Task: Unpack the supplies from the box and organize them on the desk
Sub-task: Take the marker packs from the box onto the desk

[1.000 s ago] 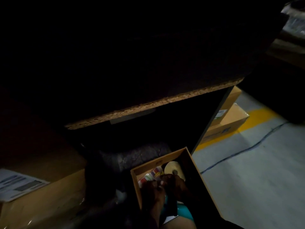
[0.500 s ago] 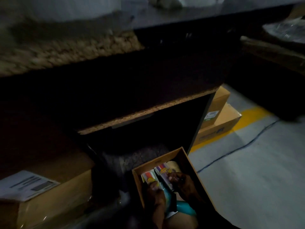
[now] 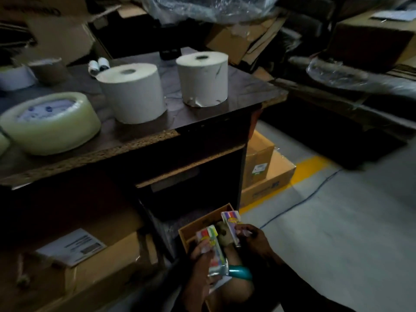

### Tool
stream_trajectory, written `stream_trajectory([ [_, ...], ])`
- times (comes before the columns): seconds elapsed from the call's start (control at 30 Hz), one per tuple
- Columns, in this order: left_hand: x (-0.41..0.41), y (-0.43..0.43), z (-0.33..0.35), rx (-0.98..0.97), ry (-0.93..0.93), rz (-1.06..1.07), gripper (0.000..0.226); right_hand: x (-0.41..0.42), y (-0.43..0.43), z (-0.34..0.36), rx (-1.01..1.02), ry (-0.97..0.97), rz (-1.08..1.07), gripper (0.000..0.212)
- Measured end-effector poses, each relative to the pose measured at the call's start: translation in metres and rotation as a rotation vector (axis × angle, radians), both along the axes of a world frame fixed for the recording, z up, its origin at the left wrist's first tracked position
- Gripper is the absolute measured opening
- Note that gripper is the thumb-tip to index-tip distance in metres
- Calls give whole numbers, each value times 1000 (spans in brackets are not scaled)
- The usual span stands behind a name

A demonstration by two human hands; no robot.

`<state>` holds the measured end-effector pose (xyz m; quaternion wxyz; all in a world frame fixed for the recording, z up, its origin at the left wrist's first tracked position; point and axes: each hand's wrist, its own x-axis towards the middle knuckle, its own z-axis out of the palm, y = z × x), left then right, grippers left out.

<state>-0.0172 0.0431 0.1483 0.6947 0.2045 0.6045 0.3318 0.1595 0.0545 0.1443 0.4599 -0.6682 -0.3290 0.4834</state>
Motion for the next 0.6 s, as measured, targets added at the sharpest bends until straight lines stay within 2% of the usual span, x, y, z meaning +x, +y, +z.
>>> stream_trajectory([
  [0.03, 1, -10, 25, 52, -69, 58, 43, 3, -6, 14, -17, 15, 1, 3],
  [0.07, 0, -19, 46, 92, -80, 61, 25, 5, -13, 31, -37, 8, 9, 11],
  [0.1, 0, -24, 57, 112, -101, 69, 21, 9, -19, 43, -30, -2, 26, 18],
  [0.17, -5, -36, 86, 114, -119, 15, 27, 13, -31, 68, 2, 23, 21, 28],
  [0.3, -12, -63, 141, 194, -127, -15, 34, 16, -63, 135, 74, 92, -1, 12],
  [0.37, -15, -75, 168, 250, -107, -21, 36, 17, -80, 167, 118, 118, -2, 11],
  [0.5, -30, -86, 214, 340, -140, -14, 44, 22, -107, 217, 189, 86, 32, 18],
  [0.6, -48, -92, 249, 439, -132, -37, 59, 23, -123, 250, 230, 33, 60, 13],
])
